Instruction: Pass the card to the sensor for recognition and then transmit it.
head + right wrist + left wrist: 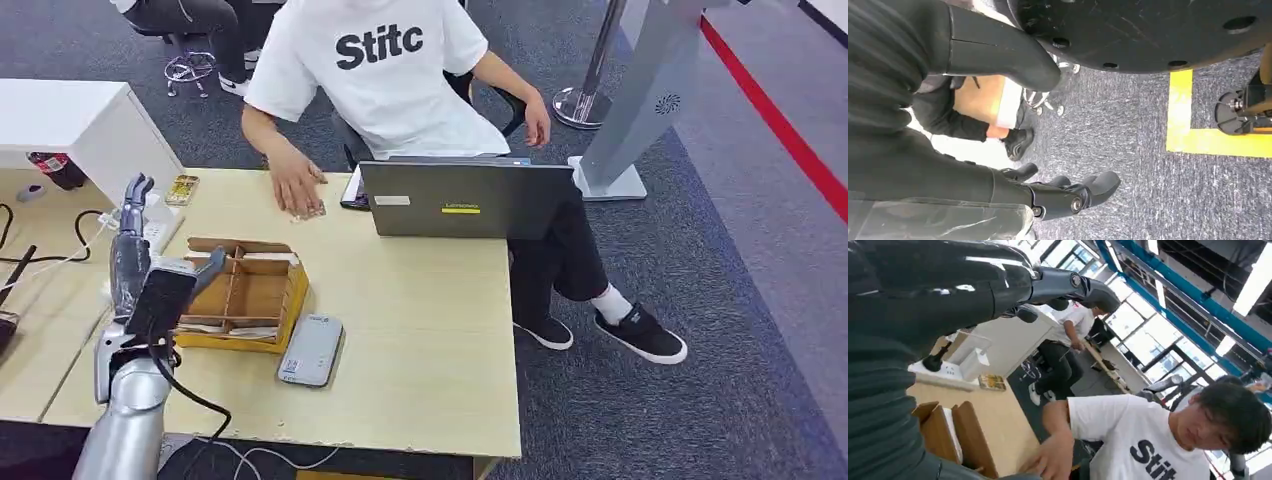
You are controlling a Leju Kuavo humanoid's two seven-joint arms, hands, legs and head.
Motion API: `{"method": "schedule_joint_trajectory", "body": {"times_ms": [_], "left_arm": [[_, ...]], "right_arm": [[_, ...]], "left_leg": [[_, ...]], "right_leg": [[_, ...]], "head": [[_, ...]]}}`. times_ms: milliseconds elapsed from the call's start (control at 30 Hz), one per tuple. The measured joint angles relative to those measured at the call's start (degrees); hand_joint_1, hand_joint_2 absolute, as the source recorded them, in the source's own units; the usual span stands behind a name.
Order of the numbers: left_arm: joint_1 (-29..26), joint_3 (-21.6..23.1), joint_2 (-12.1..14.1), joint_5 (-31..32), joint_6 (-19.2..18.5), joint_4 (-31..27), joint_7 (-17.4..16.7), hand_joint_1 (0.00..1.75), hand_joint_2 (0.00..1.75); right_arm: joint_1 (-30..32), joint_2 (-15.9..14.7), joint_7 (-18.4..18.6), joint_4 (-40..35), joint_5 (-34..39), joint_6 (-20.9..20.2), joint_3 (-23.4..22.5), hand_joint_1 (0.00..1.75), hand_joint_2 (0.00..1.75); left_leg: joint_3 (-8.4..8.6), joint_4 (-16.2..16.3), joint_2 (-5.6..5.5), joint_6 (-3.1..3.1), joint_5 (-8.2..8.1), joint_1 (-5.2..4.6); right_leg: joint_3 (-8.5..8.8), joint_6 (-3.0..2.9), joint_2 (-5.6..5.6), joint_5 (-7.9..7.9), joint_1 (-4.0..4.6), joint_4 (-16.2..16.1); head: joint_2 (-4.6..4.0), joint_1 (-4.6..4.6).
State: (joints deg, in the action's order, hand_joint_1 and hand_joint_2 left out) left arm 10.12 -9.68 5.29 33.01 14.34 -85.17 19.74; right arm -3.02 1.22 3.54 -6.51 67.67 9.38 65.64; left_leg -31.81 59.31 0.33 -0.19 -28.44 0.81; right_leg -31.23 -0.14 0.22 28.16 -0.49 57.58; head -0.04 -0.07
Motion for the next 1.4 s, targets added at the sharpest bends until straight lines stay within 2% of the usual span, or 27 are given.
{"method": "schedule_joint_trajectory", "body": {"times_ms": [567, 800, 1000, 1033, 1067, 1400], "left_arm": [[13.98, 17.18, 13.29, 24.46, 1.51, 10.62, -10.84, 0.00, 1.75], [16.85, 21.43, 17.54, 31.72, 2.16, 13.24, -14.31, 0.00, 1.75], [17.69, 23.34, 19.49, 34.94, 2.25, 15.06, -15.84, 0.00, 1.75], [17.72, 23.38, 19.58, 34.94, 2.23, 15.21, -15.82, 1.68, 1.75], [17.79, 23.47, 19.73, 34.94, 2.21, 15.45, -15.84, 1.75, 1.75], [17.98, 24.30, 20.30, 34.24, 2.49, 16.50, -15.82, 1.75, 1.75]], "right_arm": [[-0.08, -0.02, 0.48, 0.11, 0.33, -1.73, 2.67, 0.00, 1.75], [-0.24, -0.09, 0.81, 0.20, 0.70, -2.29, 3.34, 0.00, 1.75], [-0.38, -0.15, 1.16, 0.20, 0.77, -2.54, 3.72, 0.00, 1.75], [-0.39, -0.15, 1.18, 0.20, 0.77, -2.54, 3.78, 0.00, 1.75], [-0.41, -0.15, 1.18, 0.20, 0.79, -2.54, 3.85, 0.00, 1.75], [-0.52, -0.15, 1.18, 0.20, 0.85, -2.54, 4.39, 0.00, 1.75]], "left_leg": [[-0.05, 0.00, 0.00, -0.02, 0.09, 0.05], [-0.10, 0.00, 0.01, -0.06, 0.12, 0.11], [-0.10, 0.00, 0.00, -0.09, 0.14, 0.14], [-0.10, 0.00, 0.00, -0.09, 0.14, 0.15], [-0.11, 0.00, 0.01, -0.11, 0.15, 0.15], [-0.14, 0.00, 0.01, -0.15, 0.18, 0.16]], "right_leg": [[-0.04, -0.05, 0.00, -0.05, 0.07, 0.06], [-0.09, -0.06, 0.02, -0.06, 0.11, 0.07], [-0.11, -0.09, 0.02, -0.08, 0.13, 0.08], [-0.11, -0.11, 0.02, -0.09, 0.14, 0.08], [-0.12, -0.13, 0.02, -0.10, 0.14, 0.08], [-0.14, -0.18, 0.01, -0.14, 0.14, 0.08]], "head": [[0.00, 0.00], [0.00, -0.04], [0.00, -0.04], [0.00, -0.07], [0.00, -0.04], [0.00, -0.04]]}}
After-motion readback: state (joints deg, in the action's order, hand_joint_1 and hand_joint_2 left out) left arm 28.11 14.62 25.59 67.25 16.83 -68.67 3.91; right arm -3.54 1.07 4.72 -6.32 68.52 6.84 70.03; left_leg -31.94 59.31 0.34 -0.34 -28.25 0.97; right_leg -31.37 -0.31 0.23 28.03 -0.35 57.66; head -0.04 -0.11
